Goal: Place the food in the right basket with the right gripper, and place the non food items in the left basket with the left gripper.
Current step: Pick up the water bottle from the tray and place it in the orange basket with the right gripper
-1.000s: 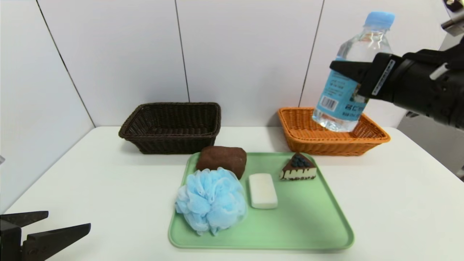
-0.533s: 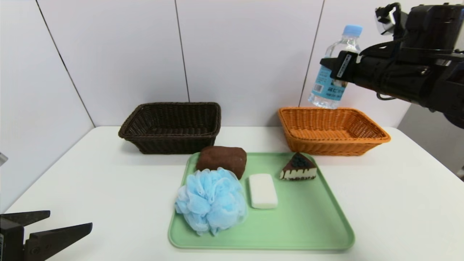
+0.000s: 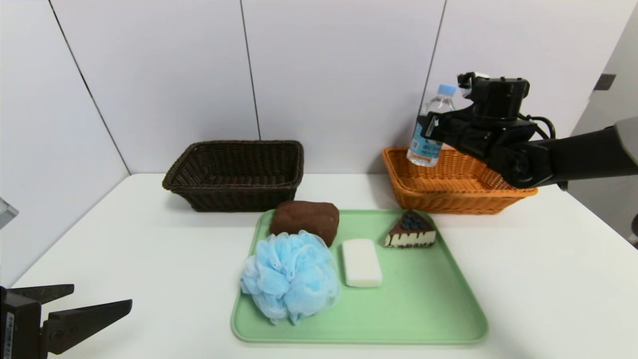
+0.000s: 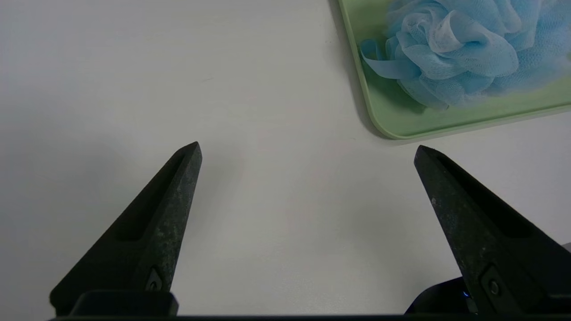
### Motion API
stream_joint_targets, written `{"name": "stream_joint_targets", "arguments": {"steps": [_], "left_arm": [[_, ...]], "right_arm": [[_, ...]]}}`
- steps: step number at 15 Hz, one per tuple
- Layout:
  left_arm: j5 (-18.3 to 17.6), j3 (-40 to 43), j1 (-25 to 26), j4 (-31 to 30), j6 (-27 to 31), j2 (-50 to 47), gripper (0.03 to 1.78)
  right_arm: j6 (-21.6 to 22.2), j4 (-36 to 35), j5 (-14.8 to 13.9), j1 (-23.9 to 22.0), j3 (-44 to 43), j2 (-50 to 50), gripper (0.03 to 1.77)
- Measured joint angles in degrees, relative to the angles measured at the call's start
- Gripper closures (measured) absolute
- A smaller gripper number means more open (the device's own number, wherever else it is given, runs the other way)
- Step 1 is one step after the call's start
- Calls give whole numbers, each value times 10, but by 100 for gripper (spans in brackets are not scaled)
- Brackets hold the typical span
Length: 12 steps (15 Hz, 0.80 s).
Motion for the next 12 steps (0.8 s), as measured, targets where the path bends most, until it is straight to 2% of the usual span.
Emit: {"name": "stream_joint_targets", "arguments": {"steps": [7, 12], "left_arm": [[0, 0, 0, -1, 1, 1, 12], [0, 0, 0, 0, 1, 0, 12]], "right_arm": [[-3, -3, 1, -3, 3, 41, 96], [-13, -34, -1, -4, 6, 57, 96]]}}
